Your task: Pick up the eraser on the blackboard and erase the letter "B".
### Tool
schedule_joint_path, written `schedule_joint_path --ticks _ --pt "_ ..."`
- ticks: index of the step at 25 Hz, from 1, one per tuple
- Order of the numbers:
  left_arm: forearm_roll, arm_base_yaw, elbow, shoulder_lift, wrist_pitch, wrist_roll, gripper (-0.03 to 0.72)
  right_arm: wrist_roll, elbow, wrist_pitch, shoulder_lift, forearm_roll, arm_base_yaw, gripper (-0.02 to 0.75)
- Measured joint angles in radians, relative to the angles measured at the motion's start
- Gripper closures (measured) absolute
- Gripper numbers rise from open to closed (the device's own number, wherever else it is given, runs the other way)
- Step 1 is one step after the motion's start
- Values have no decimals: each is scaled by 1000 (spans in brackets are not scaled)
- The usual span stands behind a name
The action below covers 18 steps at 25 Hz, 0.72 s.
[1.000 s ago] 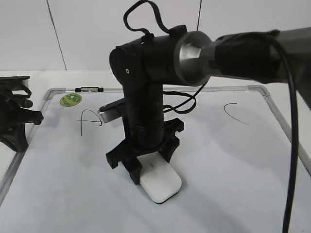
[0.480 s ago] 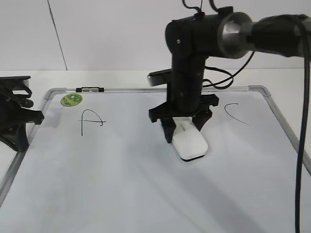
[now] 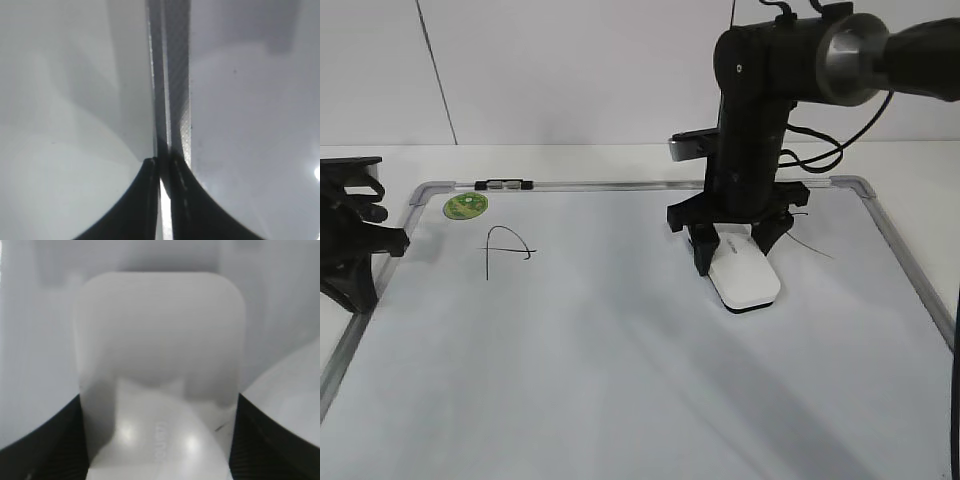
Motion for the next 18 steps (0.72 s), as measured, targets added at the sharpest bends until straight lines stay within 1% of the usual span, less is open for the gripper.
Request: schedule_joint_path --ticks 4,9,11,13,16,18 --pt "2 0 0 0 6 0 662 -24 0 0 2 -19 55 204" --pt "4 0 0 0 6 0 662 -47 0 0 4 -17 207 204" --pt "4 0 0 0 6 0 662 -49 -8 0 6 2 274 204" --pt "4 0 0 0 6 0 662 -57 -19 0 13 36 319 204" --pt "4 0 0 0 6 0 661 -81 -41 0 20 93 363 204" --pt "4 0 0 0 6 0 661 -94 -51 4 24 101 367 204"
